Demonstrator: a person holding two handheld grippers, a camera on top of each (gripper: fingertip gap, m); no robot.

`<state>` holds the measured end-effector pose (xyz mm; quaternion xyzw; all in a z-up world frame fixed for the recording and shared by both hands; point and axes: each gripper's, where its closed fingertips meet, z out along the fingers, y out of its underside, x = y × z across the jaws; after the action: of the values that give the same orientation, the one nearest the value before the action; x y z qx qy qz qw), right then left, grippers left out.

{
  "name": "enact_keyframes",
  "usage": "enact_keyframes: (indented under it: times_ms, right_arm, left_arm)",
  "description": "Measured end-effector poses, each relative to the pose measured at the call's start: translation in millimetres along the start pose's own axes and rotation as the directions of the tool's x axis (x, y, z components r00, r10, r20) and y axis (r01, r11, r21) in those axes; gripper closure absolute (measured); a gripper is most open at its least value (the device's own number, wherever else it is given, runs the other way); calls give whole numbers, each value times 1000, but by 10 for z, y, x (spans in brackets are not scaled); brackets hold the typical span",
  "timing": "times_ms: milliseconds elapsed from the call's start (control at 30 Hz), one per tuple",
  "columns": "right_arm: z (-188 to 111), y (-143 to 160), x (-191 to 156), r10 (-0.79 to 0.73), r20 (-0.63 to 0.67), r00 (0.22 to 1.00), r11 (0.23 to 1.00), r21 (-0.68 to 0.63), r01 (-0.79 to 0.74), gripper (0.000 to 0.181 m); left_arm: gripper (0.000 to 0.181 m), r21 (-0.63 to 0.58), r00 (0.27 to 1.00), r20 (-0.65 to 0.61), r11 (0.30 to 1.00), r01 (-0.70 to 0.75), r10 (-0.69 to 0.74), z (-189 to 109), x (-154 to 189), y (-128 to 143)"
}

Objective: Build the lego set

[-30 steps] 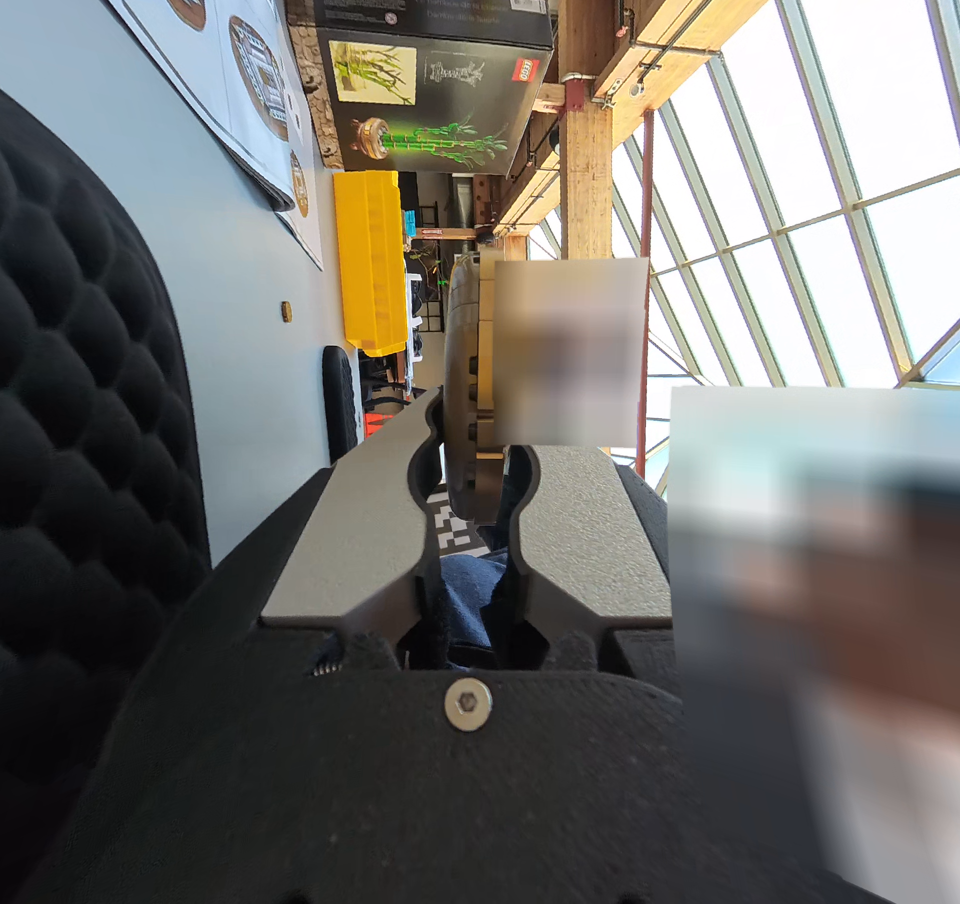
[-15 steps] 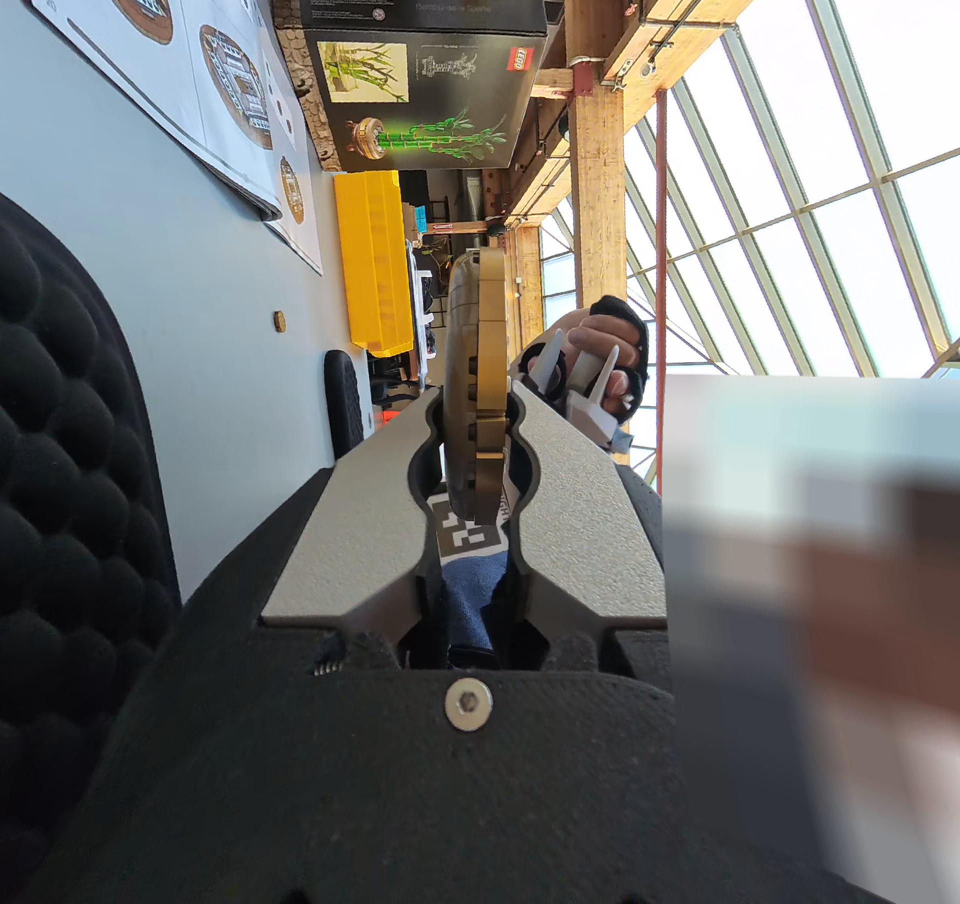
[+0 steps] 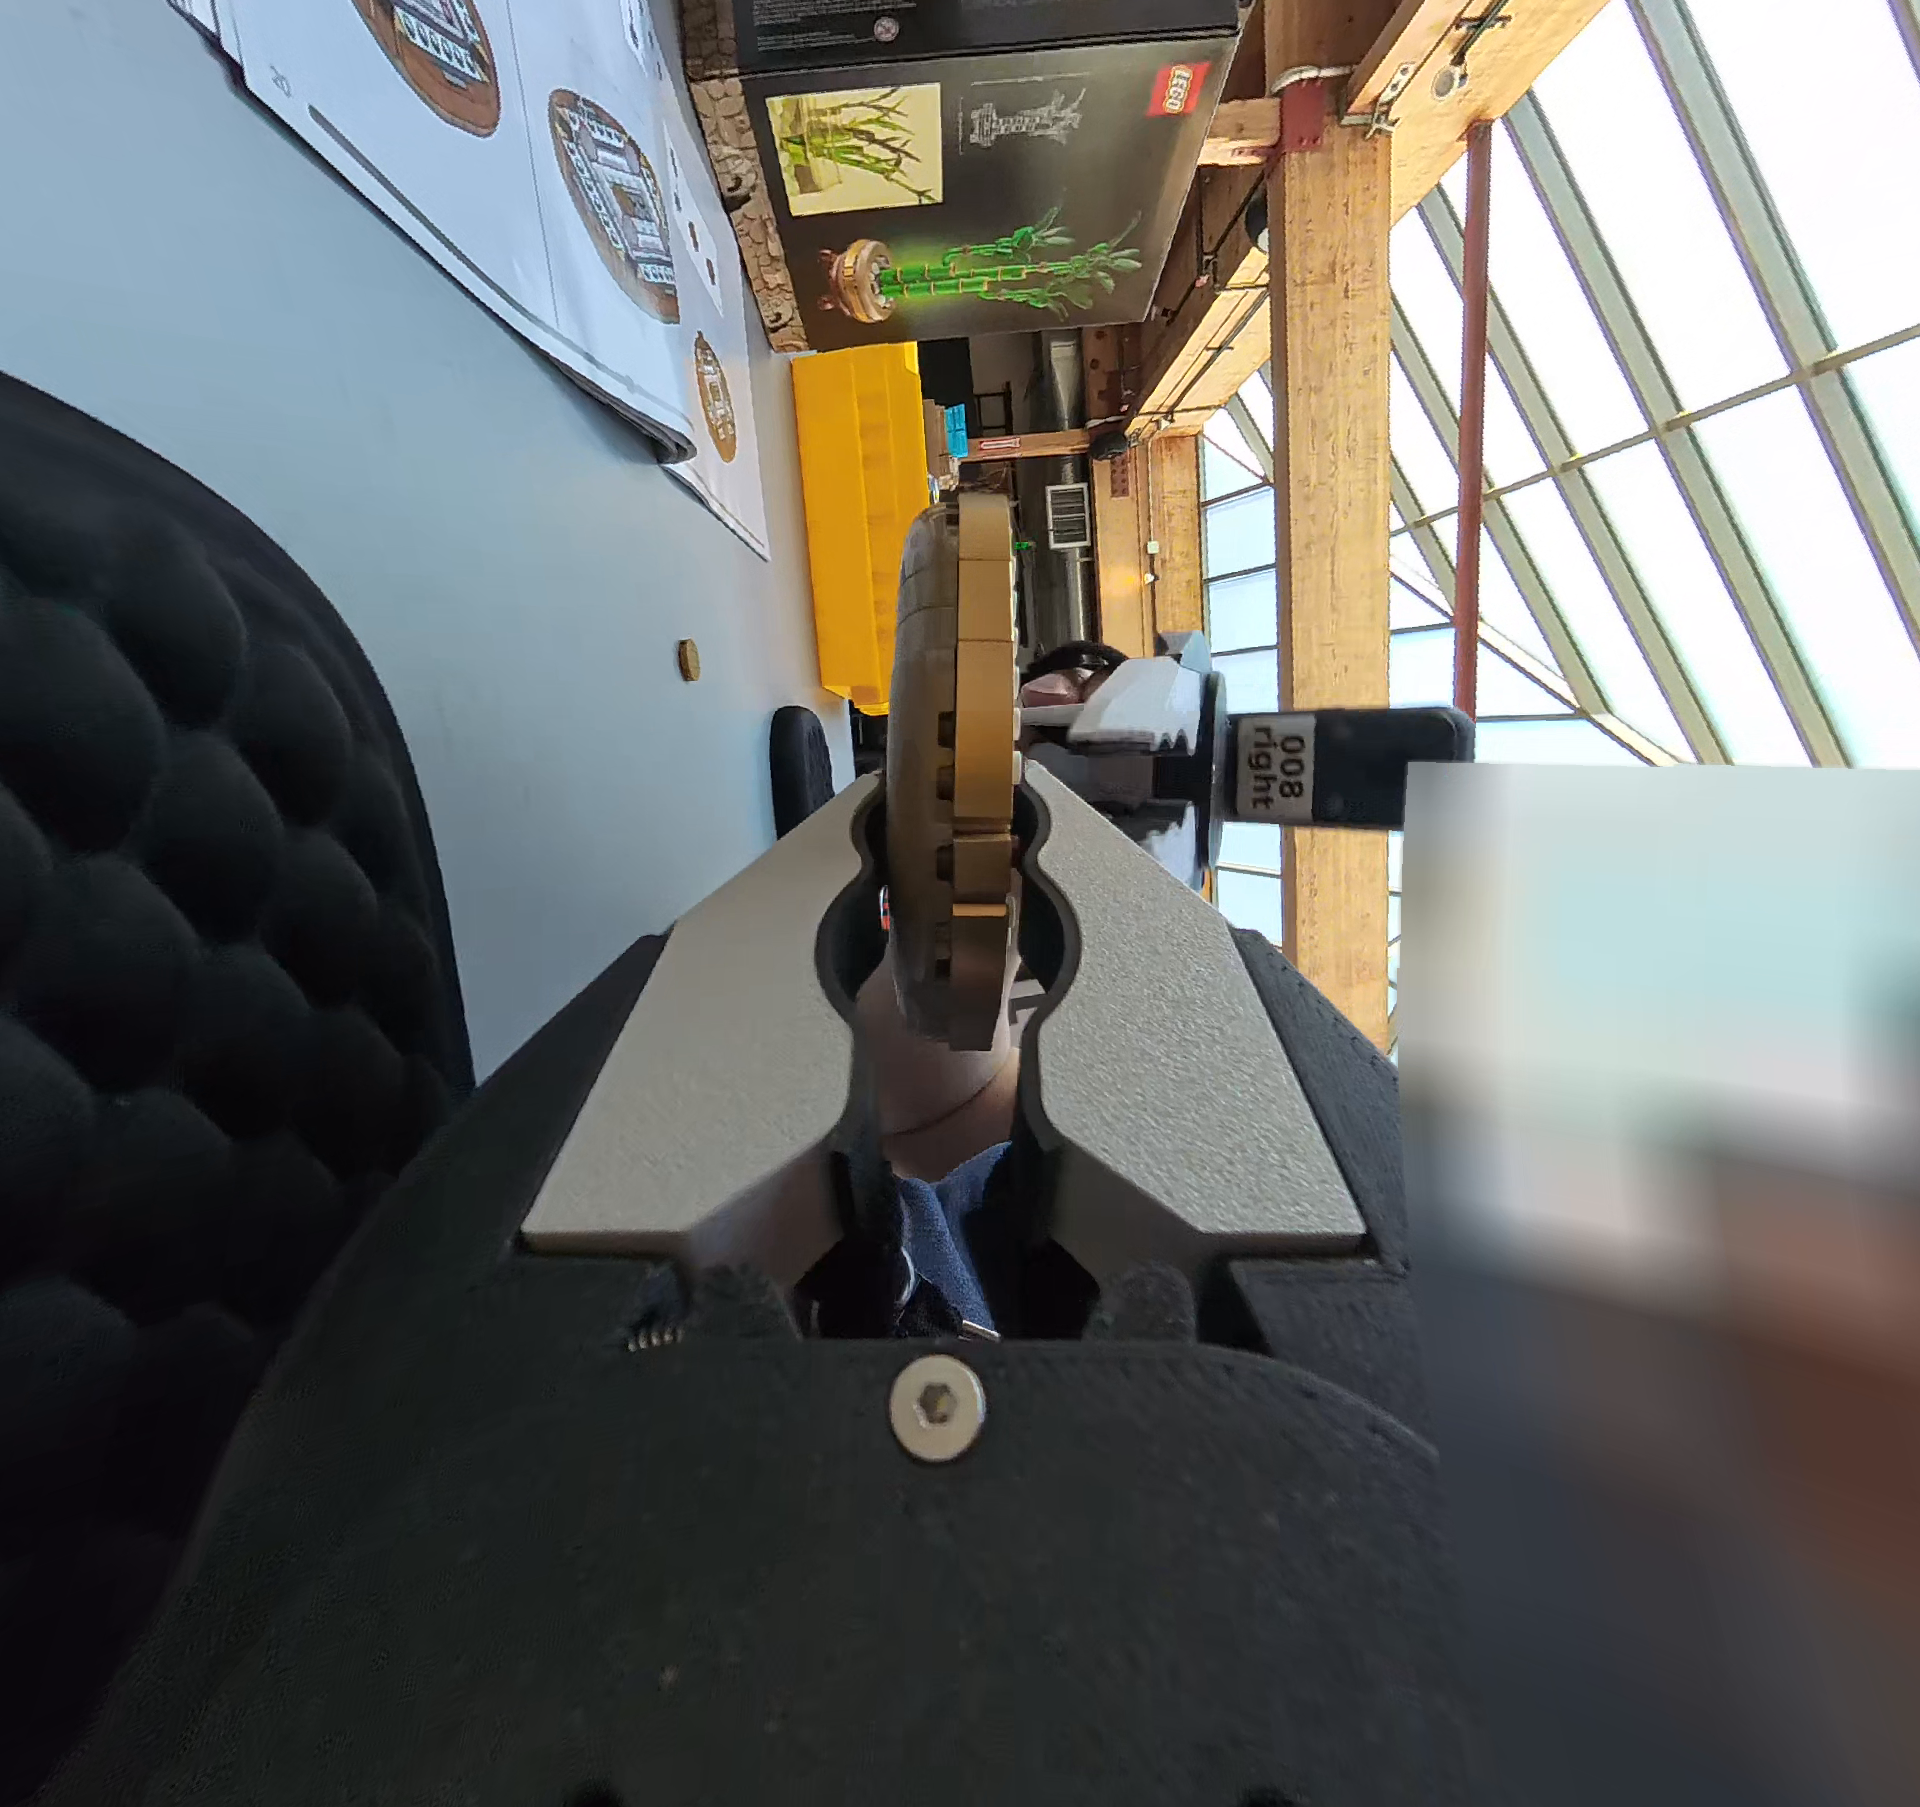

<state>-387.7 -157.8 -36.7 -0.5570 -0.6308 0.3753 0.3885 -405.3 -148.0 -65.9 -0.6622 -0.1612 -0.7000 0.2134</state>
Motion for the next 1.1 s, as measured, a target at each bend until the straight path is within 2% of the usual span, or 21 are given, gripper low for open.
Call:
enact_keyframes:
  times_ms: [33,133,333,633,867,1100]
  right_arm:
    - [-6,81,19,-67,-48,997,996,-64,64,161]
    - [-53,171,16,-149,-108,983,982,-136,133,163]
    - [-134,246,-16,-103,-146,984,987,-135,83,163]
    - [-154,434,-80,-38,-95,995,982,-189,19,164]
    - [-159,469,-104,6,-33,999,978,-209,-13,171]
    - [-171,480,-123,-16,-6,1000,975,-222,14,174]
  left_arm:
    - [162,-6,1000,2,1000,-2,2,19,-9,5]
    - [162,-22,1000,-3,1000,-2,1,78,-25,14]
    - [162,-57,1000,20,998,-17,18,186,-88,49]
    - [162,-78,1000,21,997,-3,4,263,-147,110]
    - [162,-85,999,33,996,-12,15,292,-157,137]
    - [162,-113,999,35,993,-22,27,290,-163,175]
